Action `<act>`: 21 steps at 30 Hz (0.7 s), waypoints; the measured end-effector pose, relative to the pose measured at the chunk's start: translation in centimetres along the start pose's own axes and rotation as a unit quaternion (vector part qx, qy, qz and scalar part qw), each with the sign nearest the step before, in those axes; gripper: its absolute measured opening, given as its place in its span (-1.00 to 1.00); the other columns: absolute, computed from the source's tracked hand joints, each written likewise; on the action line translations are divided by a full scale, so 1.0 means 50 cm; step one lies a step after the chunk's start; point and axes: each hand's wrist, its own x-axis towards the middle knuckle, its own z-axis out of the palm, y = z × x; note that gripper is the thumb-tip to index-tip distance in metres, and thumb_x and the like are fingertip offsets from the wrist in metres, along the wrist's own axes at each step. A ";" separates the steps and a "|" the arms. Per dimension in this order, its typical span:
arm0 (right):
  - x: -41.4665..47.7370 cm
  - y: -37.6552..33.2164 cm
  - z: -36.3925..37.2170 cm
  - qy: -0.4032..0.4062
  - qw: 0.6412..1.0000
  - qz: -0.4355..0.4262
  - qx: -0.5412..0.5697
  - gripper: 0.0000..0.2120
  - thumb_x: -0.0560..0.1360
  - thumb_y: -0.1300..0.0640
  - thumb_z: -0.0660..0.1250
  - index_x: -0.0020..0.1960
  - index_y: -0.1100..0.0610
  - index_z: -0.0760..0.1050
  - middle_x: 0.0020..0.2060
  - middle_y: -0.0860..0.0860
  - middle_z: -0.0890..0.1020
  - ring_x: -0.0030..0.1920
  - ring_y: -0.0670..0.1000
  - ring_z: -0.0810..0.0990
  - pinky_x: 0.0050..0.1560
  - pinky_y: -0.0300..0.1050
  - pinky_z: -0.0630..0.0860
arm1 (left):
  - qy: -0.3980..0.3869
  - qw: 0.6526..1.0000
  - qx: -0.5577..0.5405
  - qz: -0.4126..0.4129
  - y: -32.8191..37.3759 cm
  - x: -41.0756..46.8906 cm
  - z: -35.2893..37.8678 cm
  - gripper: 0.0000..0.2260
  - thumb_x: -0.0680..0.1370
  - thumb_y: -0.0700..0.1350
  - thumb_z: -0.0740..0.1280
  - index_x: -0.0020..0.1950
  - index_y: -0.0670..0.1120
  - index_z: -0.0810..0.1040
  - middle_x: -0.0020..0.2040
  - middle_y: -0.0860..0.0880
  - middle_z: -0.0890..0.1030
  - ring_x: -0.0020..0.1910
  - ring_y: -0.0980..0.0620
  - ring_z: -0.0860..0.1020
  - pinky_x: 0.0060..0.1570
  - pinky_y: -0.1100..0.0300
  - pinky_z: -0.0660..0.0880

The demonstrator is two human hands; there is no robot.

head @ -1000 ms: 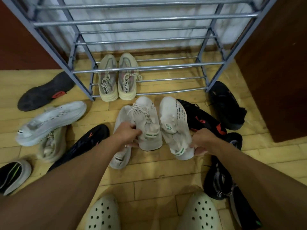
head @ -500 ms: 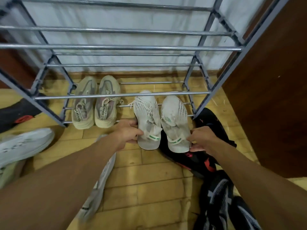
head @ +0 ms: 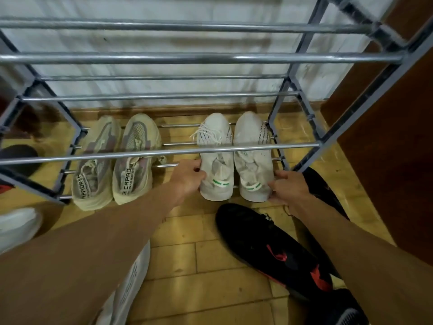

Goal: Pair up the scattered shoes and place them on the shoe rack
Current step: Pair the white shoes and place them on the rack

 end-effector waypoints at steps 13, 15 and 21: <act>-0.073 0.025 -0.039 -0.017 0.959 -0.055 -0.278 -0.63 0.63 0.11 0.10 0.37 0.22 0.41 0.16 0.16 0.54 0.23 0.20 0.53 0.24 0.04 0.49 | -0.026 0.999 0.025 0.025 0.014 -0.077 0.025 -0.67 0.63 -0.07 0.16 0.39 -0.04 0.42 0.26 -0.06 0.52 0.21 -0.04 0.50 0.20 0.12 0.43; -0.123 0.045 -0.061 -0.073 0.922 -0.045 -0.377 -0.66 0.61 0.18 0.12 0.32 0.27 0.44 0.22 0.20 0.54 0.22 0.21 0.53 0.19 0.00 0.47 | -0.015 0.999 0.037 -0.002 0.012 -0.116 0.017 -0.65 0.61 -0.07 0.21 0.38 -0.08 0.40 0.21 -0.05 0.50 0.11 -0.01 0.48 0.07 0.15 0.43; -0.237 0.157 -0.052 -0.089 0.874 -0.053 -0.475 -0.58 0.51 0.12 0.23 0.36 0.16 0.36 0.25 0.19 0.50 0.22 0.22 0.50 0.19 0.06 0.52 | -0.086 0.991 0.100 -0.014 -0.042 -0.259 0.009 -0.82 0.58 -0.18 0.18 0.14 -0.04 0.48 0.00 -0.04 0.50 0.02 -0.02 0.50 -0.04 0.17 0.41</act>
